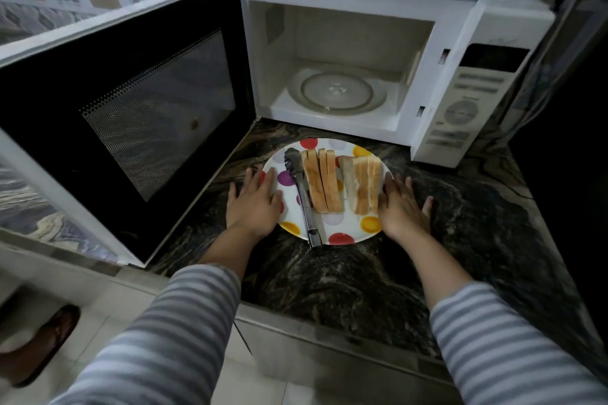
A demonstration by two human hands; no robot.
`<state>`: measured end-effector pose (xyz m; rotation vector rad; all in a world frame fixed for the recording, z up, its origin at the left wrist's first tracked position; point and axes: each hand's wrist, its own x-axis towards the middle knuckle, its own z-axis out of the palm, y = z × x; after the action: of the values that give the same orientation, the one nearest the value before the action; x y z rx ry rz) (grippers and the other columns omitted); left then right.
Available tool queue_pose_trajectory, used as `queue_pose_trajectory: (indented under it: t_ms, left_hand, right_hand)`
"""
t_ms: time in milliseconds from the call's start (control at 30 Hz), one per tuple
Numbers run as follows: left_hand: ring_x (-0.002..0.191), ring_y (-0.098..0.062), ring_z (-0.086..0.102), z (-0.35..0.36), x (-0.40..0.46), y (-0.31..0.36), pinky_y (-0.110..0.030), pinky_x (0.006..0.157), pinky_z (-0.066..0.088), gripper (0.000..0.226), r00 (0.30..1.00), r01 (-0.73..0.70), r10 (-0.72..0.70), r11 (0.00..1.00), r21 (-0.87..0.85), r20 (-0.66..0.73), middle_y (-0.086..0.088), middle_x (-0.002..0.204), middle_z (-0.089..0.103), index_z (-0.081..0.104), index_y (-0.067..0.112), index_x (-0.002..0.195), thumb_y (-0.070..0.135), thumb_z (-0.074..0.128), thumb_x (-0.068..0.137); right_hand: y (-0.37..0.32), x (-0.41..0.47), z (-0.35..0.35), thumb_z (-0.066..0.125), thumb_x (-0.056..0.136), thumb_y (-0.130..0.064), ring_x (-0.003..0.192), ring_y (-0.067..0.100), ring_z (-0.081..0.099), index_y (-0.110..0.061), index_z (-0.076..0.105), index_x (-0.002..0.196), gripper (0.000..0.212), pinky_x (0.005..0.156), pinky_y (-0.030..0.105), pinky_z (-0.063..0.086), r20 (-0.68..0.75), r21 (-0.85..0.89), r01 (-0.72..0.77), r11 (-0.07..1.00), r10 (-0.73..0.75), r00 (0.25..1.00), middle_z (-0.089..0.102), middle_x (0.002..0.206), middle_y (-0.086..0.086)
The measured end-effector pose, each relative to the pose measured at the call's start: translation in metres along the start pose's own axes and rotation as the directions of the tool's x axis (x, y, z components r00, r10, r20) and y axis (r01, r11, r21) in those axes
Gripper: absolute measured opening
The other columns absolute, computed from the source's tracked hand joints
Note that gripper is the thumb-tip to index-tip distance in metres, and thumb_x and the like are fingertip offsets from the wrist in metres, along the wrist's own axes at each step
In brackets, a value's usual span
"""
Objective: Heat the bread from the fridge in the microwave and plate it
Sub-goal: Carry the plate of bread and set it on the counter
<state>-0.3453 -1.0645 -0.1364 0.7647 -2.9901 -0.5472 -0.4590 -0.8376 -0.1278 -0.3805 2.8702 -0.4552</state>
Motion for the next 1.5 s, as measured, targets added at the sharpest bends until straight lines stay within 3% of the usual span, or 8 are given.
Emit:
queue_pose_trajectory:
  t_ms: [133,233,400,500,867,1033,1300,1500]
  left_hand:
    - [0.149,-0.017,-0.001,-0.001,-0.017,0.009,-0.037,0.118,-0.004,0.054,0.999,-0.012,0.007,0.988,-0.155,-0.036,-0.003,0.162,0.009,0.010,0.024,0.154,0.033,0.026,0.103]
    - [0.147,-0.019,0.015,-0.003,-0.031,0.014,-0.038,0.120,0.007,0.051,0.997,0.004,-0.033,0.913,-0.407,-0.064,-0.004,0.159,0.020,0.020,0.023,0.153,0.028,0.032,0.103]
    - [0.118,-0.020,0.055,-0.017,-0.072,0.025,-0.015,0.081,0.051,0.047,0.988,0.080,-0.150,0.346,-0.935,0.029,-0.002,0.138,0.049,0.040,0.016,0.144,0.006,0.047,0.099]
    - [0.114,-0.025,0.059,-0.018,-0.098,0.022,-0.026,0.085,0.052,0.051,0.978,0.123,-0.193,0.225,-0.966,0.080,-0.009,0.137,0.053,0.041,0.015,0.144,0.001,0.050,0.096]
    - [0.085,-0.003,0.058,0.001,-0.250,-0.009,-0.020,0.081,0.048,0.056,0.947,0.127,-0.319,0.255,-0.959,0.040,0.009,0.120,0.054,0.038,0.018,0.146,0.005,0.056,0.095]
    - [0.071,-0.009,0.057,0.015,-0.321,-0.046,-0.019,0.063,0.049,0.059,0.931,0.127,-0.365,0.280,-0.951,0.017,-0.002,0.106,0.065,0.035,0.020,0.148,0.004,0.055,0.095]
    - [0.075,-0.002,0.053,0.000,-0.396,-0.107,-0.008,0.057,0.046,0.059,0.869,0.071,-0.487,0.301,-0.951,-0.089,0.001,0.144,0.046,0.034,0.014,0.148,-0.001,0.053,0.094]
    - [0.080,-0.005,0.059,-0.031,-0.418,-0.176,-0.012,0.066,0.051,0.059,0.837,0.043,-0.534,0.284,-0.958,-0.121,0.014,0.119,0.058,0.033,0.016,0.148,-0.001,0.051,0.095]
  right_hand:
    - [-0.005,-0.008,-0.003,0.031,0.102,-0.027,0.149,0.022,-0.002,-0.028,0.007,0.154,0.057,0.120,0.045,-0.001,-0.009,0.325,-0.101,0.940,0.110,0.994,0.010,0.162,-0.004]
    - [-0.004,-0.018,-0.003,0.042,0.099,-0.020,0.137,0.029,0.034,-0.038,0.018,0.150,0.060,0.114,0.042,0.030,0.000,0.741,-0.127,0.659,0.189,0.982,0.039,0.150,0.004]
    - [-0.004,-0.057,-0.014,0.041,0.095,0.006,0.104,0.014,0.054,-0.026,0.042,0.142,0.057,0.081,0.025,0.046,-0.034,0.895,-0.033,0.445,0.142,0.989,0.054,0.118,0.001]
    - [-0.002,-0.082,-0.013,0.045,0.095,0.004,0.097,0.016,0.058,-0.027,0.049,0.137,0.052,0.074,0.026,0.050,0.007,0.907,-0.043,0.420,0.087,0.996,0.059,0.119,0.006]
    - [0.020,-0.201,0.015,0.047,0.097,-0.001,0.101,0.025,0.060,-0.021,0.043,0.142,0.049,0.070,0.030,0.055,0.110,0.918,-0.057,0.392,-0.114,0.987,0.059,0.125,0.010]
    - [0.017,-0.251,0.047,0.049,0.096,0.000,0.112,0.028,0.061,-0.022,0.042,0.142,0.051,0.097,0.049,0.049,0.167,0.919,-0.077,0.386,-0.205,0.964,0.059,0.130,0.012]
    - [-0.044,-0.305,0.082,0.054,0.094,-0.001,0.108,0.022,0.061,-0.024,0.042,0.142,0.054,0.093,0.039,0.051,0.170,0.912,-0.019,0.410,-0.336,0.927,0.058,0.125,0.005]
    - [-0.117,-0.329,0.113,0.054,0.095,-0.004,0.121,0.005,0.045,-0.026,0.043,0.141,0.051,0.104,0.037,0.042,0.169,0.924,0.001,0.383,-0.409,0.897,0.049,0.127,-0.015]
